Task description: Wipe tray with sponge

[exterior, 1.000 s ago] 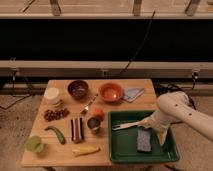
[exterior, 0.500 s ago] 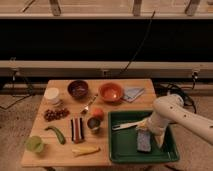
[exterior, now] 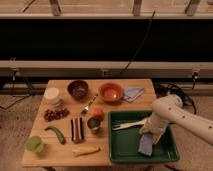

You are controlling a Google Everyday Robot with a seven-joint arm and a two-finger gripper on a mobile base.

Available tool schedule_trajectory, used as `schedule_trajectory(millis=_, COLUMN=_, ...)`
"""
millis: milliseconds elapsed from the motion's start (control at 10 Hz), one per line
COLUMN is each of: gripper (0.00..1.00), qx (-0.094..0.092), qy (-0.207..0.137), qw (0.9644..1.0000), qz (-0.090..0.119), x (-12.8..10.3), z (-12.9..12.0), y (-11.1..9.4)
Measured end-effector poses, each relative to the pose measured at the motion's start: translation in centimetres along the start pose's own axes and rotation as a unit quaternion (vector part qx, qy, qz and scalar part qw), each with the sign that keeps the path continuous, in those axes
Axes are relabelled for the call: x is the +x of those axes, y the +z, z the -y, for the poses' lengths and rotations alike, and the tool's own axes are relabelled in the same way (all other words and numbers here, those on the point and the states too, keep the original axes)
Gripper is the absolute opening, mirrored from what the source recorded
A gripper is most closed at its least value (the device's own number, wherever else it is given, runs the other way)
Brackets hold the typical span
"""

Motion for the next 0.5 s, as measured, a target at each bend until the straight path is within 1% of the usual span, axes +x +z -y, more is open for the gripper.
schedule_trajectory(millis=200, gripper=0.11, qx=-0.001, qy=0.008, qw=0.9999, qz=-0.015, x=1.1, z=-0.6, y=-0.7)
schedule_trajectory(millis=300, gripper=0.04, qx=-0.002, qy=0.013, qw=0.9997, qz=-0.023, x=1.6, z=-0.8, y=-1.0)
schedule_trajectory(millis=400, gripper=0.00, qx=0.001, qy=0.021, qw=0.9992, qz=-0.035, x=2.4, z=-0.7, y=-1.4)
schedule_trajectory(millis=500, gripper=0.00, qx=0.004, qy=0.027, qw=0.9987, qz=-0.043, x=2.8, z=-0.4, y=-1.5)
